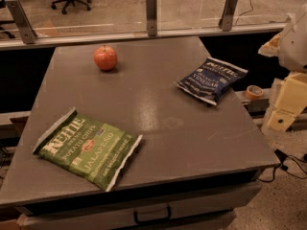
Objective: Move green jalapeno chip bag near apple
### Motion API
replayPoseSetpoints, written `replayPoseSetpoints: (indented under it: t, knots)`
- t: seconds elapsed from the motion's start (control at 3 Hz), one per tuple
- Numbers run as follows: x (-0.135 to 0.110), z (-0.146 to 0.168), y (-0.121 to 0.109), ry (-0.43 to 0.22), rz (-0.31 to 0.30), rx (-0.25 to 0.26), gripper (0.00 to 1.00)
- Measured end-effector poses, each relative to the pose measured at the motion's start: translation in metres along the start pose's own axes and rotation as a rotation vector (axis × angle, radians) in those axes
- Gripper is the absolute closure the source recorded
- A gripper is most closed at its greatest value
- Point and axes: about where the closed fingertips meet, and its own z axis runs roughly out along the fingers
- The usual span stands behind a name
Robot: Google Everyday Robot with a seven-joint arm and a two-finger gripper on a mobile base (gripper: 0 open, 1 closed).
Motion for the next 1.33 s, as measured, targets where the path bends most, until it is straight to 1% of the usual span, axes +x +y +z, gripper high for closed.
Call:
replayPoseSetpoints:
  t: [0.33,0.67,1.0,1.33]
  knots:
    - [0.0,0.0,0.0,0.0,0.0,0.0,0.0]
    - [-0.013,0.007,0.001,-0.026,-0.033,-0.004,0.0]
    - [-0.064,0.037,0.002,-0.125,-0.12,-0.051,0.0]
    - [-0.141,0.067,0.019,-0.259,-0.239,-0.106,0.0]
